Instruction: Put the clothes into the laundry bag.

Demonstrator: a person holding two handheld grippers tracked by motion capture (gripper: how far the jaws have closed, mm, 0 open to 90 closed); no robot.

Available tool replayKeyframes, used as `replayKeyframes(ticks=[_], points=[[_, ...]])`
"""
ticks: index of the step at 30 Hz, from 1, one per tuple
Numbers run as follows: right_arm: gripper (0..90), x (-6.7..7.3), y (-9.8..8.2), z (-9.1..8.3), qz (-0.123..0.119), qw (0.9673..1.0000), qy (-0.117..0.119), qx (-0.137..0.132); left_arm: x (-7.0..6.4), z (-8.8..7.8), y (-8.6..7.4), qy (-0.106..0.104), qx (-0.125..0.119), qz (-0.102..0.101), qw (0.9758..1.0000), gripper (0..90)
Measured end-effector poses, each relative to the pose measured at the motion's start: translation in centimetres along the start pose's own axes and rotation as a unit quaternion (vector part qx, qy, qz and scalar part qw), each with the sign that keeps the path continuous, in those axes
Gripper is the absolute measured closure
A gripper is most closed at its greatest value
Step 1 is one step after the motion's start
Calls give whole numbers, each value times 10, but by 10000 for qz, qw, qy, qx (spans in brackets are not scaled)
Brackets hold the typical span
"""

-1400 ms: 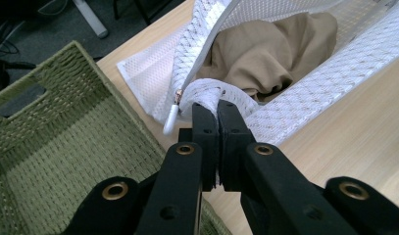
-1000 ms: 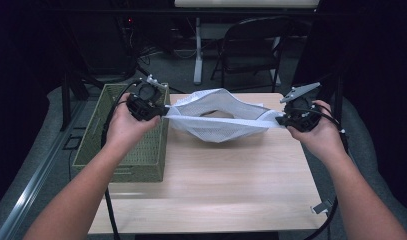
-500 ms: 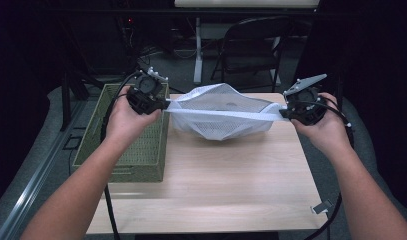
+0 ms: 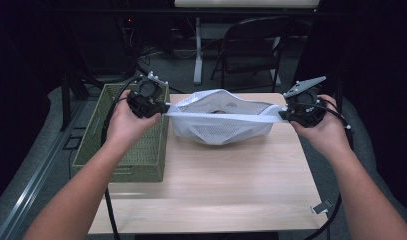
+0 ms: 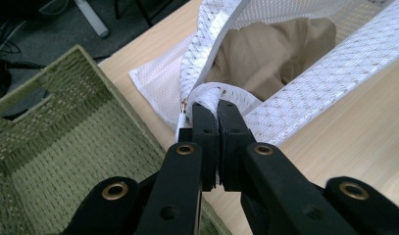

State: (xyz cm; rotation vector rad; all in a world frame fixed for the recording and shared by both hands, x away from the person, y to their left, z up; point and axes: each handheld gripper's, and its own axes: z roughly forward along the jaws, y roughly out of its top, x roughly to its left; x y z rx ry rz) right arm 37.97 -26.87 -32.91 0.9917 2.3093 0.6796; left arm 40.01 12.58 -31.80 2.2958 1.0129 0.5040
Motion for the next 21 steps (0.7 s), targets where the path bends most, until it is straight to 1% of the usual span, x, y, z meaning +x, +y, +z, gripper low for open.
replayKeyframes(ticks=[4, 7, 9, 14, 16, 21], points=[[889, 4, -3, 5, -43, 10000, 27, 61, -1, 5, -7, -51, 40, -45, 10000, 881], [889, 8, -6, 8, -72, 9999, 67, 105, -2, 9, -13, -60, 122, -38, 9999, 881], [889, 10, -9, 10, -95, 9998, 85, 127, -3, 12, -17, -111, 146, -54, 9998, 881], [889, 14, -20, 14, -39, 9997, 211, 146, -6, 17, -28, -224, 178, -85, 9996, 881], [888, 17, -25, 16, -3, 9996, 228, 152, -8, 19, -32, -283, 188, -86, 9994, 881], [888, 23, -36, 23, -9, 9992, 321, 223, -13, 24, -43, -330, 262, -48, 9991, 881]])
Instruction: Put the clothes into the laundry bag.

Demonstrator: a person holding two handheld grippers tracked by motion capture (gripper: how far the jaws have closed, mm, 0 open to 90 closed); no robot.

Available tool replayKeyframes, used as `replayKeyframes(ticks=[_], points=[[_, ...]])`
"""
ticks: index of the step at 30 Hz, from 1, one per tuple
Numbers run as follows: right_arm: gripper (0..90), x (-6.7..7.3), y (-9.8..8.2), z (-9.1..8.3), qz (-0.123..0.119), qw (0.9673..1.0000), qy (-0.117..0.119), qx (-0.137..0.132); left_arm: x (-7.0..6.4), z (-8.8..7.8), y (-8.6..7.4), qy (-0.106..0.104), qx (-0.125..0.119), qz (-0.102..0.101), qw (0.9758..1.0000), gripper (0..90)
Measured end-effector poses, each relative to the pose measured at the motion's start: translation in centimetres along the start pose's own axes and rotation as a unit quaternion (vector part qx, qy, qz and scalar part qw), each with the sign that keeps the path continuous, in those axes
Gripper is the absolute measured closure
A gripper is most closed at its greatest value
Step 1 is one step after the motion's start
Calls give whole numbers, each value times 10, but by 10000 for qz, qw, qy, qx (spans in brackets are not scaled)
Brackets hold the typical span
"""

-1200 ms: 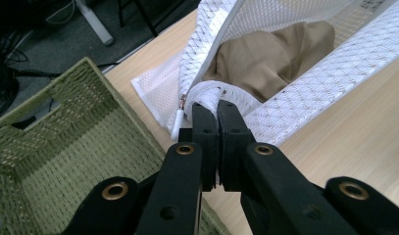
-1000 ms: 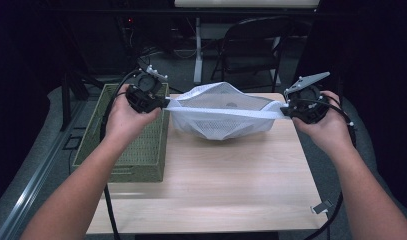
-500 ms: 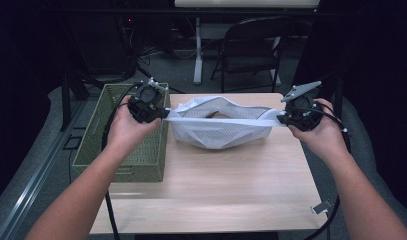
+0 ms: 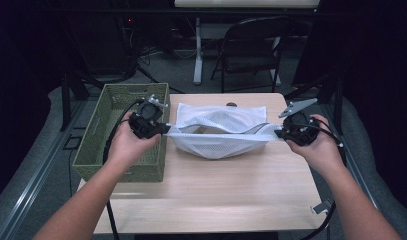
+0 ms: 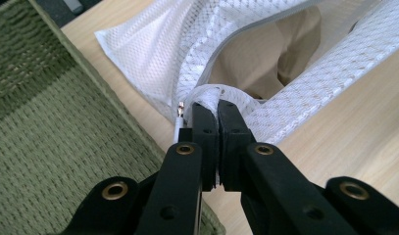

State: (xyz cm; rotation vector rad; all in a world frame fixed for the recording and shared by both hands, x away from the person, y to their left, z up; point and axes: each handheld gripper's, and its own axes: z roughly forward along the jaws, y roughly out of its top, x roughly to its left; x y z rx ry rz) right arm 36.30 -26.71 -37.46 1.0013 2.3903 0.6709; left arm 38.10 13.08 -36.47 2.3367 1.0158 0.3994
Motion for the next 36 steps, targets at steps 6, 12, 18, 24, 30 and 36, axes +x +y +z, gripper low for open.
replayKeyframes(ticks=[6, 12, 18, 24, 30, 36], points=[[888, 8, -10, 3, -17, 10000, 41, 3, -4, 5, -12, -87, 64, 0, 9999, 881], [888, 19, -21, 6, -69, 9999, 134, 17, -7, 10, -26, -154, 113, -14, 9998, 881], [888, 25, -28, 9, -76, 9999, 147, 27, -11, 12, -35, -209, 120, 3, 9997, 881], [888, 28, -33, 10, -56, 9998, 211, 25, -15, 12, -43, -252, 130, 23, 9996, 881], [887, 31, -38, 11, -63, 9996, 254, 73, -19, 15, -54, -320, 171, 31, 9993, 880], [887, 37, -44, 10, -86, 9994, 318, 70, -25, 16, -64, -373, 152, 31, 9992, 880]])
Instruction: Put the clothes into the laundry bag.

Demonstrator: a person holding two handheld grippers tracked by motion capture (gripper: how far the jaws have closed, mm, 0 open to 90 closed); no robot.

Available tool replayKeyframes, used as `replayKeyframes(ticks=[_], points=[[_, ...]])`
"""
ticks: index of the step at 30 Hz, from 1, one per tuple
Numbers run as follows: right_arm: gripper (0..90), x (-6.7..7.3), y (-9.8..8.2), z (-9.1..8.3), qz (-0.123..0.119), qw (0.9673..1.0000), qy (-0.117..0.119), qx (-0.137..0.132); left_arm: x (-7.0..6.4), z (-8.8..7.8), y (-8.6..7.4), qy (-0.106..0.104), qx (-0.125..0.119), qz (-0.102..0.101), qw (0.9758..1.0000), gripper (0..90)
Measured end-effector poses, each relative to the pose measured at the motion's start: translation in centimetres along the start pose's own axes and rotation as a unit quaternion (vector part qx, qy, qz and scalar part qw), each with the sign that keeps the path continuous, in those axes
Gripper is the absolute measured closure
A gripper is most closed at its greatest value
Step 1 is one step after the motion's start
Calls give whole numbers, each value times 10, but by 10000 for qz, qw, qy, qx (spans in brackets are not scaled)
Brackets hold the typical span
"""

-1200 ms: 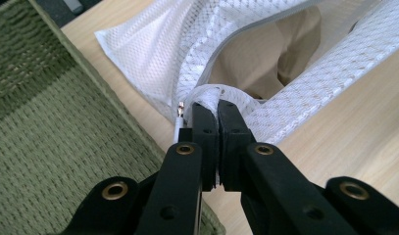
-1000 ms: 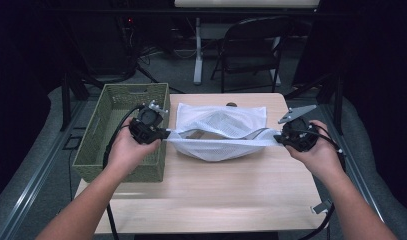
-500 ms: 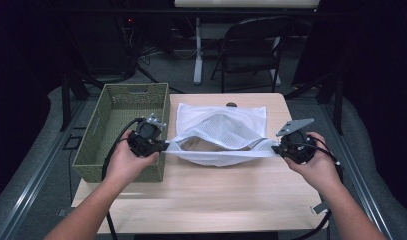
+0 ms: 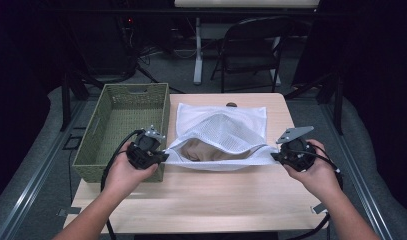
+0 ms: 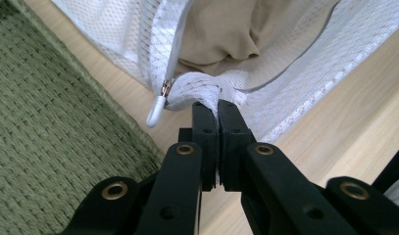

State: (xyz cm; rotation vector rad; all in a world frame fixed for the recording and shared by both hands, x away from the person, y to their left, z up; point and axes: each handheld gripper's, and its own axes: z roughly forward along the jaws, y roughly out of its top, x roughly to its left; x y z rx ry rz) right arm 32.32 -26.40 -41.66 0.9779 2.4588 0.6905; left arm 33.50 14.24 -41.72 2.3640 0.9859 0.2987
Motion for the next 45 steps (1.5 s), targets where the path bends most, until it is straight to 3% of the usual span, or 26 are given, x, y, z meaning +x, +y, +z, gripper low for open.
replayKeyframes(ticks=[16, 25, 38, 45], points=[[886, 18, -25, 9, 123, 9998, 162, 61, -13, 11, -29, -220, 72, -38, 9997, 879], [886, 29, -42, 18, 229, 9993, 263, 115, -17, 26, -50, -374, 150, -180, 9990, 879], [886, 40, -64, 33, 514, 9979, 389, 98, -22, 47, -72, -570, 363, -323, 9972, 879], [886, 47, -77, 45, 572, 9968, 498, 248, -25, 62, -84, -662, 564, -425, 9953, 878]])
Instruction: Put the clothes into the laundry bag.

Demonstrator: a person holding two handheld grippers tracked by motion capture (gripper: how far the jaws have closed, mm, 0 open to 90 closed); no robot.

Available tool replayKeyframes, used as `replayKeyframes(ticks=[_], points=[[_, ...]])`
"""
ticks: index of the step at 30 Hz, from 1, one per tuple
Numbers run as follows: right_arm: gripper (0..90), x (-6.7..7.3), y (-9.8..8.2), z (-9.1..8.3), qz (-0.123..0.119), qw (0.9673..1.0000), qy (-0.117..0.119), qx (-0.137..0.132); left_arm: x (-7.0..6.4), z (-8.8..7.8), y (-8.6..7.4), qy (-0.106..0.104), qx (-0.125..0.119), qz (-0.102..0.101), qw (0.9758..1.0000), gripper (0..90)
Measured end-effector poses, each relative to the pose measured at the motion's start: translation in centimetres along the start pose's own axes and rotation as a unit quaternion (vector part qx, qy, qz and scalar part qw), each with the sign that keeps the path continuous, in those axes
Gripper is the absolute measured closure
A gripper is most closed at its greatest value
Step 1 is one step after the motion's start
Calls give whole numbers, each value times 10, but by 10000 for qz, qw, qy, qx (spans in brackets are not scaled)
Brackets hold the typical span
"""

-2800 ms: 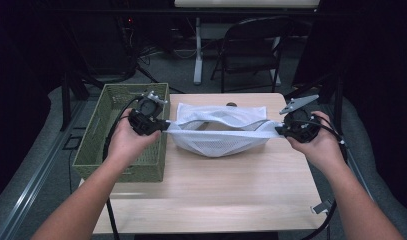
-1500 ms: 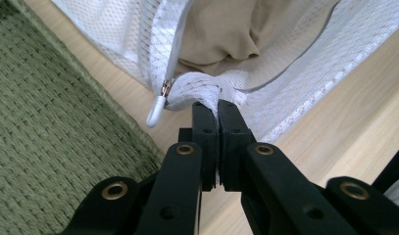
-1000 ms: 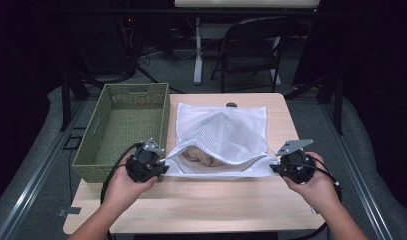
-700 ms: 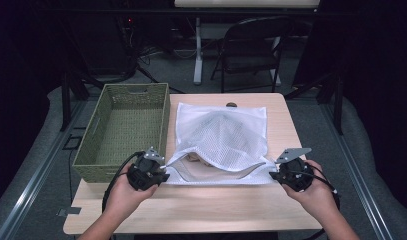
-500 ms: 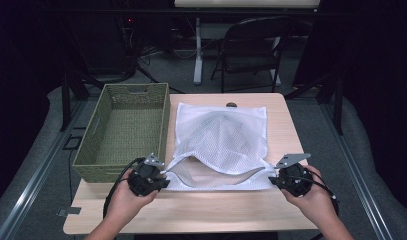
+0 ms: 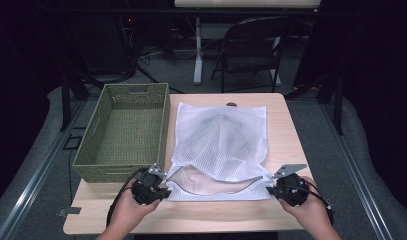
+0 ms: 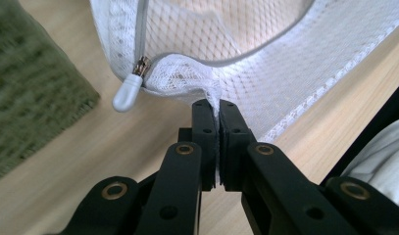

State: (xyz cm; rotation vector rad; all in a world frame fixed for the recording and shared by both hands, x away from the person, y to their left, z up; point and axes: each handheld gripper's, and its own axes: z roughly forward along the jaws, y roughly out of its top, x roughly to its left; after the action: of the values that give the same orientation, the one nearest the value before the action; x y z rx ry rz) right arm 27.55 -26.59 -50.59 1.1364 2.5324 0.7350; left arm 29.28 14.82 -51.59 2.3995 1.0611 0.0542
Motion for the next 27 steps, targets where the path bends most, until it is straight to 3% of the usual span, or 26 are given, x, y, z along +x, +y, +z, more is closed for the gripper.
replayKeyframes(ticks=[15, 27], points=[[884, 7, -26, 25, 269, 9990, 295, 182, 3, 27, -20, -204, 205, -285, 9992, 876], [883, 7, -39, 31, 518, 9971, 493, 249, 3, 34, -28, -310, 128, -429, 9985, 875]])
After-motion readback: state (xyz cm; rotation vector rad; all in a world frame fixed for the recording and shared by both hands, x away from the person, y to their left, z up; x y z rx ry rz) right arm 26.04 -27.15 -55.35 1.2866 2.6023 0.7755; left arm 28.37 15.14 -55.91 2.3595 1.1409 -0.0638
